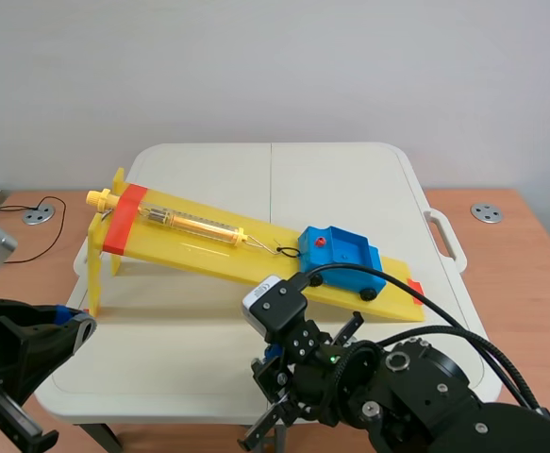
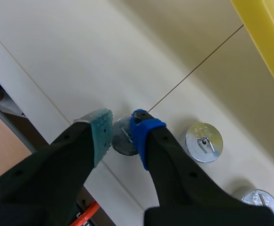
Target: Place the four metal weights on the blue cart on the ramp.
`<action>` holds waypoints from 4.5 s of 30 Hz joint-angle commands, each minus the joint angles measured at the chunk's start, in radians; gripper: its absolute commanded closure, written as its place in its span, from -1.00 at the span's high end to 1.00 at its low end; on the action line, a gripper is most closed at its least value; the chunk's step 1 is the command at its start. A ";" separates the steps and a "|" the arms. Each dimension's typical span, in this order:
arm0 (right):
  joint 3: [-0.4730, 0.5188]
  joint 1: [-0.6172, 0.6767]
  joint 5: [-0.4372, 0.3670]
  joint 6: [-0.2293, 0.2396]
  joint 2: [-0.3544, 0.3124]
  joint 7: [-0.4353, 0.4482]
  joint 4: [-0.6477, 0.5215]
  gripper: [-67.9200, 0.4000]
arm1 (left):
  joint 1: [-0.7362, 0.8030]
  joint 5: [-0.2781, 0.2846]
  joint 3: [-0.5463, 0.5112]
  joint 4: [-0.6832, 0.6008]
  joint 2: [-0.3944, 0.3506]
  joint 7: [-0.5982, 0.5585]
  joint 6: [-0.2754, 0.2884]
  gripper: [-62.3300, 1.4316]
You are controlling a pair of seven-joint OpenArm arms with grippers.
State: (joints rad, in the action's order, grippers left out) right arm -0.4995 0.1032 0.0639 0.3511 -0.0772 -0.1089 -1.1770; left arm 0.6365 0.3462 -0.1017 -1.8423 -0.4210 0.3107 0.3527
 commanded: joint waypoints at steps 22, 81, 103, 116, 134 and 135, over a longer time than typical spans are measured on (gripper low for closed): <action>0.136 0.083 -0.228 -0.010 -0.121 -0.035 -0.409 -0.97 | -0.008 0.077 -0.018 -0.073 0.008 -0.090 0.018 -0.84; 0.544 -0.305 -0.512 0.030 0.138 -0.100 -0.112 -0.97 | -0.008 0.077 -0.018 -0.073 0.008 -0.081 0.018 -0.84; 0.546 -0.305 -0.501 0.000 0.135 -0.076 -0.112 -0.42 | -0.008 0.077 -0.018 -0.073 0.008 -0.081 0.018 -0.84; 0.591 -0.152 -0.528 0.119 0.004 -0.172 -0.406 -0.28 | -0.008 0.077 -0.018 -0.073 0.007 -0.081 0.018 -0.84; 0.590 0.232 -0.566 0.167 -0.319 -0.243 -0.718 -0.26 | -0.008 0.077 -0.018 -0.073 0.007 -0.081 0.018 -0.84; 0.588 0.242 -0.564 0.167 -0.318 -0.245 -0.716 -0.26 | -0.008 0.077 -0.018 -0.073 0.007 -0.081 0.018 -0.84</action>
State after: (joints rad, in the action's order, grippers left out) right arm 0.0837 0.3847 -0.4271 0.4873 -0.3634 -0.4358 -1.8236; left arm 0.6365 0.3462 -0.1017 -1.8423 -0.4210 0.3145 0.3527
